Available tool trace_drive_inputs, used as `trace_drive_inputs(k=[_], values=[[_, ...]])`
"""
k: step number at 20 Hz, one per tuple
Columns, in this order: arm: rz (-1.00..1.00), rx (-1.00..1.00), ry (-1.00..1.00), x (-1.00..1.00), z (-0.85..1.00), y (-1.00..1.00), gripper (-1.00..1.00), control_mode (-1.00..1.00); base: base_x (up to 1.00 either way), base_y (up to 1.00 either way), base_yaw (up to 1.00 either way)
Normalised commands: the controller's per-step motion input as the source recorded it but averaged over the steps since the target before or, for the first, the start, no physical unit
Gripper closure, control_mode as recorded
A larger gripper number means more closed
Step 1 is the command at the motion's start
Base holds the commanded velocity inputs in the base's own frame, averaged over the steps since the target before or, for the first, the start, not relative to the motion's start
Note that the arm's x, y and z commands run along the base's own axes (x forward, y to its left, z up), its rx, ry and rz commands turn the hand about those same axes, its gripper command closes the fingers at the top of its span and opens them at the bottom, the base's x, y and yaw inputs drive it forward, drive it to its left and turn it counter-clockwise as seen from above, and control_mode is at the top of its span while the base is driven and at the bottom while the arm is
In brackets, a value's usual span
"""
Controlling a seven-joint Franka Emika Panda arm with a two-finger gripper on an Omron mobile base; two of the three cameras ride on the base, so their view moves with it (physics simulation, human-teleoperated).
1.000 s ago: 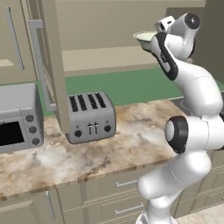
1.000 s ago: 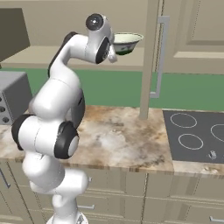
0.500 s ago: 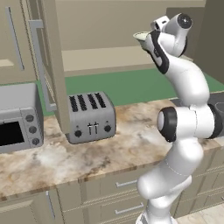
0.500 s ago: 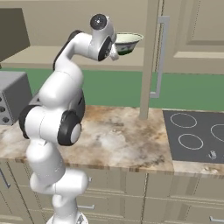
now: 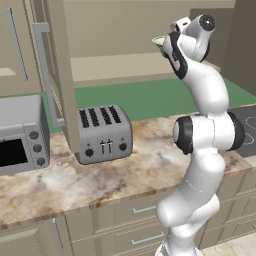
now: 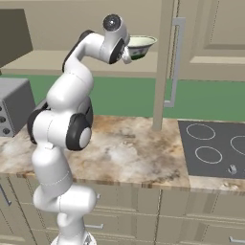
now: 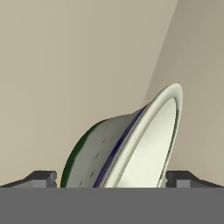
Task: Move the bowls from the cabinet to the plates on the dining table.
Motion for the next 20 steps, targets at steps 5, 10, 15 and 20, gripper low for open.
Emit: trace_drive_inputs(k=[5, 10, 15, 20], values=[[0.0, 0.02, 0.0, 0.04, -0.08, 0.0, -1.0, -1.0, 0.0, 0.0, 0.0], [0.0, 0.01, -0.02, 0.01, -0.06, 0.0, -1.0, -1.0, 0.0, 0.0, 0.0], [0.0, 0.0, -0.06, 0.0, -0.11, 0.0, 1.0, -1.0, 0.0, 0.0, 0.0], [0.0, 0.0, -0.01, 0.0, -0.13, 0.0, 1.0, -1.0, 0.0, 0.0, 0.0]])
